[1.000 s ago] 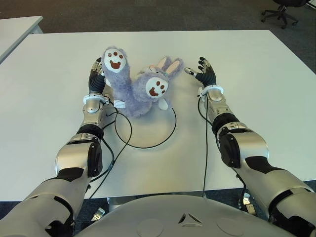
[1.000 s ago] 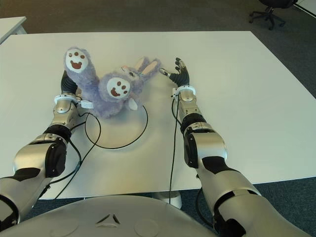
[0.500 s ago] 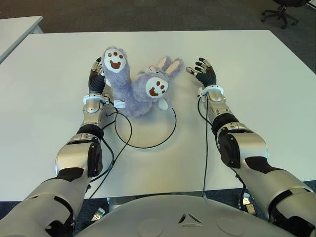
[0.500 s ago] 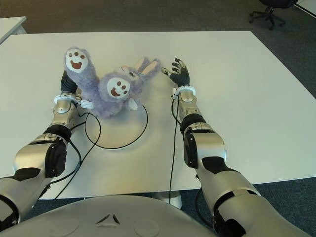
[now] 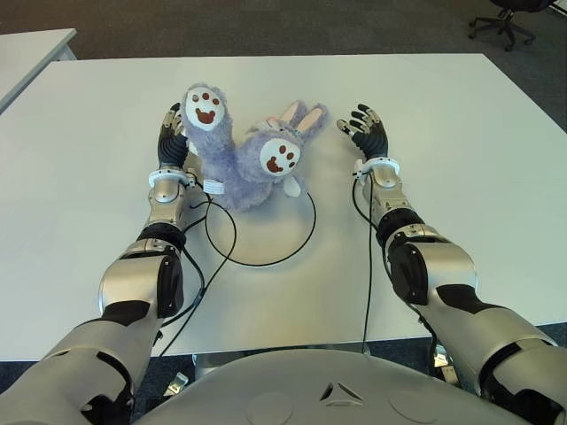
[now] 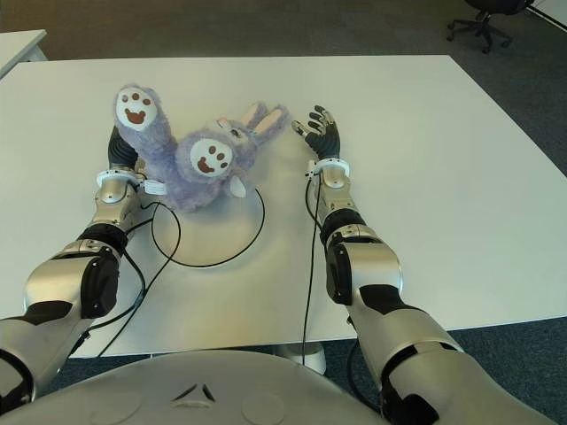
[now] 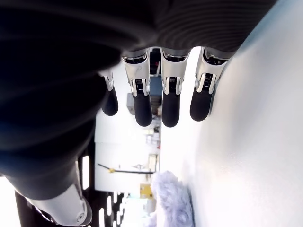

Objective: Put the doll into the plate.

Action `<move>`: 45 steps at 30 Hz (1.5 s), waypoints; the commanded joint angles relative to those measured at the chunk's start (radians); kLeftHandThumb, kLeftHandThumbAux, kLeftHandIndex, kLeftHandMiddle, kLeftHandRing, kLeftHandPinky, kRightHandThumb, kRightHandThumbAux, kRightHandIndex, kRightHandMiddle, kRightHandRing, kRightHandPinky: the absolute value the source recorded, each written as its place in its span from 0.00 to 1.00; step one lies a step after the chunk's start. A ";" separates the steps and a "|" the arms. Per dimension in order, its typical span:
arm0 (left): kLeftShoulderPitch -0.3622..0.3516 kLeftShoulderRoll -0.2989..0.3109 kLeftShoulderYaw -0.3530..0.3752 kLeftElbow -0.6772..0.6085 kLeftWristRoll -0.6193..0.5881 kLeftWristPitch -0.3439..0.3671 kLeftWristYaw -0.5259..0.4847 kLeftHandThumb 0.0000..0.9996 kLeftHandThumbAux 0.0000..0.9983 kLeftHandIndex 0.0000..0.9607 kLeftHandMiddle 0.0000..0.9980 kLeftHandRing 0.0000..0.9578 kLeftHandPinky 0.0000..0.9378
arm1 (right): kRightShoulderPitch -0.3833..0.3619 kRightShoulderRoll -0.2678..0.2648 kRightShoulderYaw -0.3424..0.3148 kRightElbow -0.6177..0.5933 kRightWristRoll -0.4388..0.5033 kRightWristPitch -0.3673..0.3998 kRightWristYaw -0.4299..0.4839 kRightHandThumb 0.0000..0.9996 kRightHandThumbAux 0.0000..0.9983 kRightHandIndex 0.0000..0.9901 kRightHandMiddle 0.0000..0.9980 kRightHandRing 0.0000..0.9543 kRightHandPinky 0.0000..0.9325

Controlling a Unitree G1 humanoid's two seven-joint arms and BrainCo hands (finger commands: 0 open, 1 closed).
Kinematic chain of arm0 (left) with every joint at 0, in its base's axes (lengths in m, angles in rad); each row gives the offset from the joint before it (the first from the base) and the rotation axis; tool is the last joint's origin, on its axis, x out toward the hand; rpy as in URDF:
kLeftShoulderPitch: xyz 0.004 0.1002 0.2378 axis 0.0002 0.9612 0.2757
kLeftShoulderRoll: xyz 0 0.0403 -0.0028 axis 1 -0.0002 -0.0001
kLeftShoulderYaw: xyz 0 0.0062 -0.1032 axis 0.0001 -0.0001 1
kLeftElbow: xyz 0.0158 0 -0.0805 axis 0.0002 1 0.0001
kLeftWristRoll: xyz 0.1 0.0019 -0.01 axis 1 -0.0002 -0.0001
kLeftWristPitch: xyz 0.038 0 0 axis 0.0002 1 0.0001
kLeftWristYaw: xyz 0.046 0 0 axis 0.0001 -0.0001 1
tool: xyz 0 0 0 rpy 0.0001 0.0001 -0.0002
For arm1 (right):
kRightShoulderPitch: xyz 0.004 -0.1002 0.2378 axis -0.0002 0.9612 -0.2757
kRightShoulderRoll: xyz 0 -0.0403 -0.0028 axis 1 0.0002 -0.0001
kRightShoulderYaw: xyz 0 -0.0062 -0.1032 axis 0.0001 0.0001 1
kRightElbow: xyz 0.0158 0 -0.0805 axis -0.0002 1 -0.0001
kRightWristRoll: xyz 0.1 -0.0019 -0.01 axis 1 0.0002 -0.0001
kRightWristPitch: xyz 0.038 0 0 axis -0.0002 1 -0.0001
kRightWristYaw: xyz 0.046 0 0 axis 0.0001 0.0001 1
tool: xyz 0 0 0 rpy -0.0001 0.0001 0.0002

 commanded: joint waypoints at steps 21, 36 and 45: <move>0.092 -0.042 -0.001 0.064 -0.006 0.027 -0.009 0.00 0.44 0.01 0.17 0.21 0.19 | 0.103 0.044 -0.035 0.056 0.021 0.006 0.013 0.26 0.77 0.14 0.19 0.20 0.21; 0.091 -0.038 -0.005 0.067 0.000 0.037 -0.005 0.00 0.46 0.00 0.16 0.18 0.17 | 0.105 0.044 -0.032 0.055 0.016 -0.002 0.007 0.25 0.77 0.13 0.19 0.20 0.21; 0.090 -0.037 -0.002 0.068 -0.002 0.042 -0.002 0.00 0.47 0.00 0.16 0.18 0.18 | 0.107 0.045 -0.028 0.055 0.012 -0.004 0.005 0.24 0.78 0.13 0.18 0.19 0.20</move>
